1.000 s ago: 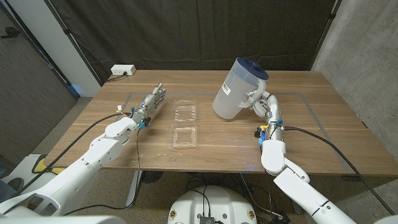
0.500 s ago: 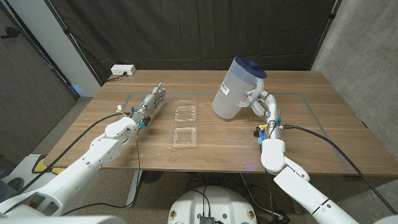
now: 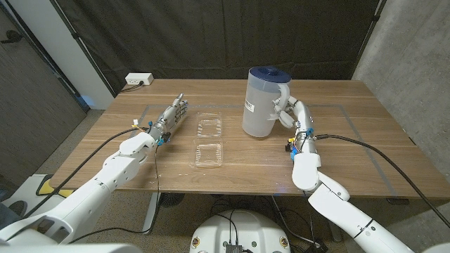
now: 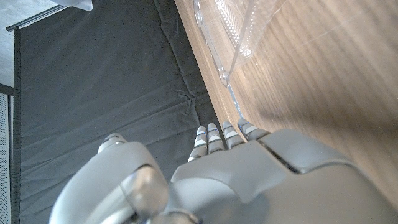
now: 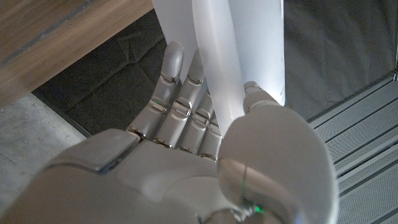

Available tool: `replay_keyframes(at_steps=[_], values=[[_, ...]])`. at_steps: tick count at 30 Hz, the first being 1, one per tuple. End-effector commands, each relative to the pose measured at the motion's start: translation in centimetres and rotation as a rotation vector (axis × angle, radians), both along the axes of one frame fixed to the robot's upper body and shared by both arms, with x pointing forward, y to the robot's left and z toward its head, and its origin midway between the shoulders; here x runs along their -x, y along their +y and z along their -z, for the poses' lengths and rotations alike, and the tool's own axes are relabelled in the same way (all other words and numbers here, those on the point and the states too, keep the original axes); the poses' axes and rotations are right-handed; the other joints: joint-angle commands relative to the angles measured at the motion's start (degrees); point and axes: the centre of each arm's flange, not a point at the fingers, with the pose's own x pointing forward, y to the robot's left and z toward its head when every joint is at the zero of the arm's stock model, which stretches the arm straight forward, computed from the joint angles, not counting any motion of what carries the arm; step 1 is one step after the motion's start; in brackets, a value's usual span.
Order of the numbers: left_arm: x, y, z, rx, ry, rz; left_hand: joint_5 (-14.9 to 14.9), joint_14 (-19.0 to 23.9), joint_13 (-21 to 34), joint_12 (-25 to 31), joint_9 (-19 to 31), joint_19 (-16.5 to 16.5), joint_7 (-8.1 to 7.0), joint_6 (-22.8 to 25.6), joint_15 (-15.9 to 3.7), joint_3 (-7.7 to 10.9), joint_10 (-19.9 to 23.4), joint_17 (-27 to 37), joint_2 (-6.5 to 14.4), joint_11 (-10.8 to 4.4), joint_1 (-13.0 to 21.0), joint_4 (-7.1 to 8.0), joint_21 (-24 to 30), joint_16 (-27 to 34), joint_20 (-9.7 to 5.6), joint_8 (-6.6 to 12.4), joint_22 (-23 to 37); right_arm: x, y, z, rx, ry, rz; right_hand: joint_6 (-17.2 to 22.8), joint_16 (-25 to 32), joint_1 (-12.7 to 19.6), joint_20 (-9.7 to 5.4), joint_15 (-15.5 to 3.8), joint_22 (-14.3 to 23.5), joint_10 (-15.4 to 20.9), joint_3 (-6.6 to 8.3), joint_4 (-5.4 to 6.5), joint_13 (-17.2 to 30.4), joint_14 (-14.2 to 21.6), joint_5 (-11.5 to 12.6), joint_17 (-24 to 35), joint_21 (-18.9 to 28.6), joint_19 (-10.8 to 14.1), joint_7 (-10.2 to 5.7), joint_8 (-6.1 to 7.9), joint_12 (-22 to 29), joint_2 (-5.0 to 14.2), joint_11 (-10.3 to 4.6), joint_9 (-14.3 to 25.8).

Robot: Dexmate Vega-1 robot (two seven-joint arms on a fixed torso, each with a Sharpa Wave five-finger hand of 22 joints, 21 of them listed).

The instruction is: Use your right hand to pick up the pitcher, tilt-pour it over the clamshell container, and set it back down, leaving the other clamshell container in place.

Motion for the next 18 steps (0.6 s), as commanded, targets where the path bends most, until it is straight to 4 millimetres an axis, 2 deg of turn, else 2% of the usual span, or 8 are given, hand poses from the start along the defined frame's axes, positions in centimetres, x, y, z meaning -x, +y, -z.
replay_keyframes(at_steps=[1, 3, 4, 5, 6, 16, 17, 18], values=[[0.0, 0.0, -0.2, -0.006, -0.004, -0.003, -0.1, -0.1, 0.2, -0.2, 0.1, -0.2, -0.05, 0.5, 0.43, -0.21, 0.2, 0.3, 0.6, 0.08, 0.0, 0.19, 0.1, -0.2, 0.44, -0.10, 0.2, -0.1, 0.3, -0.4, 0.008, -0.007, 0.040, 0.7, 1.6, -5.6, -8.71, -3.85, -0.1, 5.0, 7.69, 5.81, 9.0, 3.0, -0.1, 0.4, 1.8, 2.0, 0.64, -0.37, 13.7, 6.68, -2.70, 0.4], [0.1, 0.0, -0.3, -0.008, -0.005, -0.006, -0.1, -0.1, 0.2, -0.2, 0.1, -0.2, 0.02, 0.5, 0.44, -0.23, 0.2, 0.3, 0.6, 0.12, 0.0, 0.20, 0.1, -0.2, 0.45, -0.09, 0.2, -0.2, 0.2, -0.2, -0.015, -0.018, 0.041, 0.8, 2.1, -5.4, -8.76, -3.83, -1.0, 8.3, 8.00, 4.99, 9.1, 6.2, -0.2, -1.8, 3.7, 5.2, 0.79, -0.99, 18.3, 6.52, -2.86, 0.9], [0.1, 0.1, -0.3, -0.008, -0.005, -0.008, -0.1, -0.1, 0.2, -0.2, 0.1, -0.2, 0.01, 0.5, 0.44, -0.24, 0.2, 0.3, 0.6, 0.11, 0.0, 0.20, 0.1, -0.2, 0.45, -0.10, 0.2, -0.2, 0.1, 0.0, -0.030, -0.028, 0.044, 1.3, 2.7, -5.2, -8.79, -3.82, -1.9, 11.3, 8.14, 4.49, 9.1, 8.5, -0.2, -3.0, 4.7, 7.7, 0.83, -1.74, 21.5, 6.44, -2.59, 0.1], [0.1, 0.1, -0.4, -0.009, -0.007, -0.009, -0.1, -0.1, 0.2, -0.2, 0.1, -0.2, 0.01, 0.5, 0.48, -0.25, 0.2, 0.3, 0.6, 0.11, 0.1, 0.20, 0.1, -0.2, 0.45, -0.09, 0.2, -0.3, 0.1, 0.0, -0.035, -0.034, 0.038, 1.2, 2.7, -5.3, -8.82, -3.71, -3.2, 13.4, 8.06, 4.15, 9.1, 10.9, -0.2, -5.4, 5.4, 10.2, 1.40, -1.74, 24.5, 6.38, -2.81, 1.2], [0.2, 0.1, -0.5, -0.010, -0.008, -0.010, -0.1, -0.1, 0.2, -0.2, 0.1, -0.2, -0.02, 0.6, 0.46, -0.26, 0.2, 0.3, 0.7, 0.03, 0.1, 0.20, 0.1, -0.2, 0.47, -0.09, 0.2, -0.3, 0.0, 0.1, -0.042, -0.039, 0.037, 1.2, 2.7, -5.2, -8.78, -3.78, -3.6, 13.6, 8.16, 3.93, 9.0, 11.5, -0.2, -5.9, 5.5, 10.5, 0.92, -1.87, 25.2, 6.37, -2.68, 1.2], [0.3, 0.0, -0.9, -0.017, -0.013, -0.016, -0.1, -0.1, 0.2, -0.2, 0.1, -0.3, 0.01, 0.7, 0.41, -0.38, 0.3, 0.3, 0.8, 0.01, 0.1, 0.23, 0.1, -0.2, 0.53, -0.08, 0.2, -0.9, -0.9, 0.5, -0.092, -0.060, -0.062, 1.2, 3.1, -5.0, -8.64, -3.83, -4.7, 13.2, 8.70, 3.23, 9.0, 11.9, -0.2, -5.8, 5.6, 10.2, 0.96, -1.85, 26.9, 6.23, -2.37, 2.2], [0.4, 0.0, -1.0, -0.017, -0.014, -0.018, -0.1, -0.1, 0.2, -0.2, 0.1, -0.3, 0.01, 0.7, 0.39, -0.39, 0.3, 0.3, 0.8, 0.04, 0.1, 0.23, 0.1, -0.2, 0.54, -0.09, 0.2, -1.0, -1.1, 0.5, -0.102, -0.057, -0.092, 1.2, 2.8, -5.2, -8.51, -3.76, -4.9, 12.6, 8.92, 3.38, 9.0, 11.1, -0.2, -5.6, 5.4, 9.4, 0.81, -2.01, 27.2, 6.10, -2.18, 2.2], [0.4, 0.0, -1.1, -0.019, -0.015, -0.018, -0.1, -0.1, 0.2, -0.2, 0.1, -0.3, 0.00, 0.8, 0.38, -0.39, 0.3, 0.3, 0.8, 0.02, 0.1, 0.23, 0.1, -0.2, 0.54, -0.08, 0.2, -1.2, -1.4, 0.4, -0.114, -0.048, -0.130, 1.2, 2.3, -5.7, -8.49, -3.76, -5.3, 10.0, 9.05, 3.77, 8.2, 9.8, -0.2, -5.6, 5.2, 7.9, 0.75, -2.18, 26.5, 6.15, -1.84, 2.4]])
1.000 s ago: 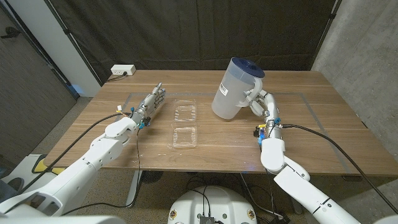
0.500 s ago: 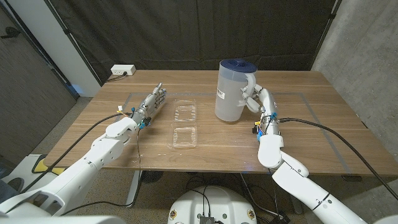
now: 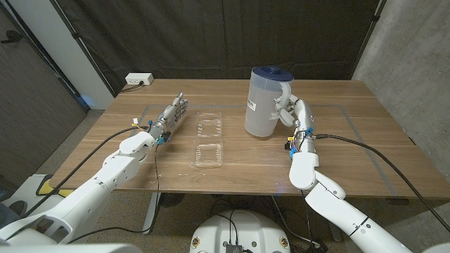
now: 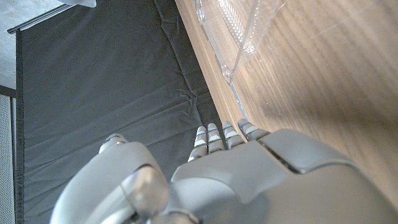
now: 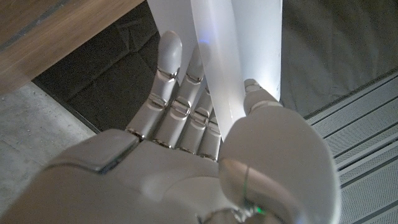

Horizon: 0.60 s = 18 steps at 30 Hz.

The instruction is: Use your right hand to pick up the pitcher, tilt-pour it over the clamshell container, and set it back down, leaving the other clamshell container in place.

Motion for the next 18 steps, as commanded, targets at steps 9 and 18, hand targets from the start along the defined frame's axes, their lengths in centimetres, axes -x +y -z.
replay_keyframes(at_steps=[9, 18], values=[[0.7, -0.1, -1.1, -0.020, -0.011, -0.021, -0.1, -0.1, 0.2, -0.2, 0.1, 0.0, -0.04, 0.8, 0.43, -0.35, 0.2, 0.3, 0.5, 0.01, 0.3, 0.08, 0.2, -0.2, 0.35, -0.11, 0.2, -0.5, -2.4, -1.0, -0.033, -0.033, -0.251, -0.6, -2.1, -6.7, -5.67, -5.81, -1.4, 1.8, 6.26, 7.21, 6.1, 1.9, -0.2, 0.1, 0.3, -7.3, -1.03, -1.51, 22.2, 6.44, -4.54, 0.5], [1.3, -0.1, -1.2, -0.024, -0.010, -0.029, -0.1, 0.0, 0.2, -0.2, 0.1, 0.0, 0.11, 1.0, 0.42, -0.44, 0.4, 0.3, 0.7, 0.09, 0.4, 0.10, 0.2, -0.2, 0.30, -0.11, 0.2, 0.4, -2.4, -1.9, 0.007, -0.099, -0.247, -0.5, -1.8, -6.9, -5.77, -5.81, -1.7, 2.2, 5.94, 7.44, 5.7, 1.4, -0.1, 0.0, 1.4, -8.3, -1.20, -2.12, 20.9, 6.64, -4.65, 0.1]])
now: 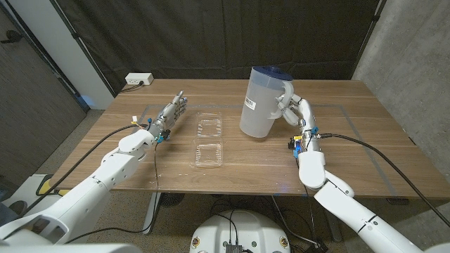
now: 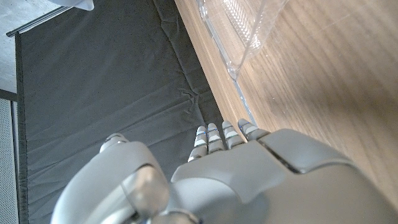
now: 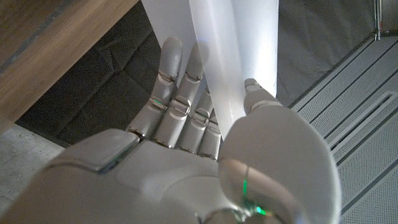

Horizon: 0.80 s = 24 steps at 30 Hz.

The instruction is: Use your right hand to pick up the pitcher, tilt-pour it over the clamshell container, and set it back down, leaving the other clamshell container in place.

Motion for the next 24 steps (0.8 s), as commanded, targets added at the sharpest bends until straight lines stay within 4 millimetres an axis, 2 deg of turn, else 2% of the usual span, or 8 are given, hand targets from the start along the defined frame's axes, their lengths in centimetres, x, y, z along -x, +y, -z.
replay_keyframes(at_steps=[1, 20, 22, 23, 24], values=[[0.9, -0.1, -0.3, -0.012, -0.005, -0.011, -0.1, 0.0, 0.2, -0.2, 0.1, 0.0, 0.45, 0.7, 0.42, -0.38, 0.4, 0.3, 0.3, 0.13, 0.0, 0.03, 0.2, -0.2, 0.32, -0.10, 0.2, 1.2, -0.4, -1.5, 0.041, -0.088, -0.046, -0.7, 0.3, -6.9, -7.71, -4.09, 0.0, 3.7, 6.51, 6.90, 5.9, 1.9, -0.1, 0.1, 0.8, -0.5, -1.11, -0.17, 19.2, 6.65, -3.32, -0.2], [4.0, 0.7, -0.9, -0.063, -0.042, -0.028, -0.2, 0.3, 0.2, -0.2, 0.1, 0.1, 0.66, 0.8, 0.54, -0.56, 0.6, 0.3, 0.6, 0.39, 0.1, 0.06, 0.3, -0.1, 0.20, -0.17, 0.2, 4.2, -0.2, -3.1, 0.172, -0.146, -0.034, -0.4, 0.9, -7.0, -7.83, -3.98, -1.2, 5.3, 6.55, 7.65, 4.8, 1.5, 0.0, -1.3, 3.2, -1.4, -1.03, -0.95, 15.4, 6.74, -3.31, -0.5], [4.3, 0.9, -1.1, -0.069, -0.044, -0.022, -0.2, 0.4, 0.2, -0.2, 0.1, 0.1, 0.72, 0.8, 0.55, -0.58, 0.6, 0.3, 0.6, 0.34, 0.1, 0.06, 0.3, -0.1, 0.19, -0.18, 0.2, 4.5, 0.0, -3.3, 0.187, -0.145, -0.038, -0.6, 0.9, -7.3, -7.86, -3.82, -1.4, 4.9, 6.49, 7.98, 3.4, 1.4, 0.0, -1.5, 3.4, -1.5, -1.13, -1.30, 14.0, 6.80, -3.37, -0.8], [4.4, 1.0, -1.3, -0.076, -0.047, -0.020, -0.2, 0.4, 0.2, -0.1, 0.1, 0.1, 0.72, 0.8, 0.60, -0.60, 0.7, 0.3, 0.7, 0.50, 0.2, 0.06, 0.3, -0.1, 0.14, -0.20, 0.2, 4.6, 0.1, -3.3, 0.194, -0.144, -0.042, -0.6, 1.0, -7.4, -7.93, -3.80, -1.7, 5.0, 6.44, 8.30, 0.2, 1.3, 0.0, -1.9, 3.6, -1.8, -1.08, -1.57, 11.4, 6.79, -3.24, -1.2], [4.6, 1.1, -1.5, -0.087, -0.052, -0.021, -0.2, 0.4, 0.2, -0.1, 0.1, 0.1, 0.72, 0.7, 0.60, -0.61, 0.7, 0.3, 0.7, 0.63, 0.2, 0.07, 0.3, -0.1, 0.16, -0.20, 0.2, 4.7, 0.2, -3.4, 0.199, -0.144, -0.043, -0.6, 1.0, -7.5, -7.95, -3.77, -1.9, 5.4, 6.43, 8.42, -0.8, 1.3, 0.0, -2.1, 3.7, -1.8, -1.10, -1.74, 10.6, 6.82, -3.30, -1.4]])
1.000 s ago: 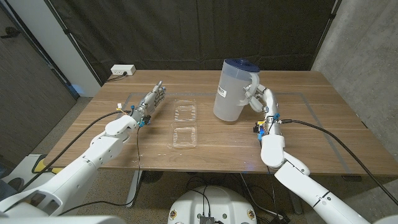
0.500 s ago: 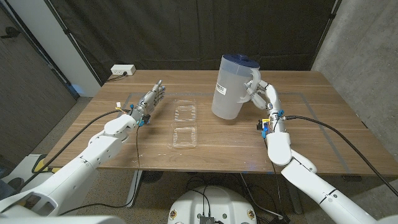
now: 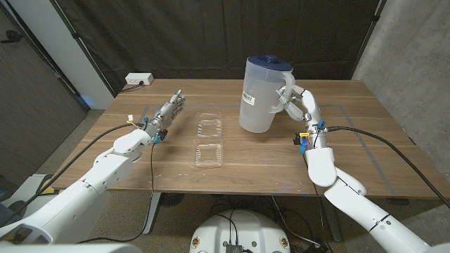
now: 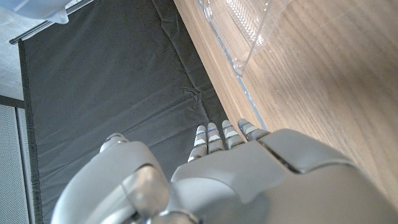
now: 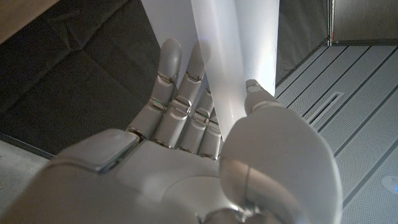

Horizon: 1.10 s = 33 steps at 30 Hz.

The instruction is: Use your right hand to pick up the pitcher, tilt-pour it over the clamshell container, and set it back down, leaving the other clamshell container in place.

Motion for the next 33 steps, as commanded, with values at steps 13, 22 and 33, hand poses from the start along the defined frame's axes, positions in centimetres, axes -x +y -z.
replay_keyframes(at_steps=[13, 22, 33], values=[[4.5, 1.3, -0.7, -0.068, -0.085, -0.016, -0.2, 0.1, 0.2, -0.2, 0.1, -0.6, 0.24, 0.0, 0.39, -0.71, 0.4, 0.3, 0.7, 0.53, 0.0, -0.05, 0.0, -0.1, 0.17, -0.37, 0.2, 2.8, 1.1, -1.4, 0.150, 0.015, -0.021, -0.3, 1.2, -6.3, -8.33, -3.05, -1.4, 6.8, 7.63, 7.80, -2.8, 1.3, 0.1, -1.1, 1.6, -0.1, -1.27, -1.50, 8.0, 7.14, -3.87, -1.5], [5.0, 1.7, -0.1, -0.046, -0.089, -0.022, -0.3, 0.1, 0.2, -0.2, 0.1, -0.9, 0.22, -0.1, 0.34, -0.88, 0.4, 0.3, 0.7, 0.55, 0.0, -0.02, 0.0, -0.1, 0.17, -0.41, 0.2, 3.3, 2.0, -2.7, 0.255, 0.022, -0.026, -0.3, 1.5, -6.2, -8.28, -3.14, -1.9, 7.7, 7.88, 7.67, -2.0, 1.4, 0.0, -1.1, 2.2, 0.0, -1.50, -1.62, 7.7, 7.04, -3.83, -1.5], [5.0, 2.0, 0.6, -0.042, -0.076, -0.026, -0.3, 0.2, 0.2, -0.2, 0.1, -0.7, 0.29, 0.0, 0.27, -1.05, 0.5, 0.3, 0.7, 0.55, 0.0, -0.01, 0.1, -0.1, 0.07, -0.40, 0.2, 2.8, 3.4, -5.1, 0.433, 0.081, -0.011, -0.5, 1.8, -6.3, -8.26, -3.13, -2.7, 8.1, 8.16, 7.75, -0.6, 1.3, 0.0, -1.0, 3.3, -0.2, -1.51, -1.72, 7.0, 7.04, -3.79, -1.1]])
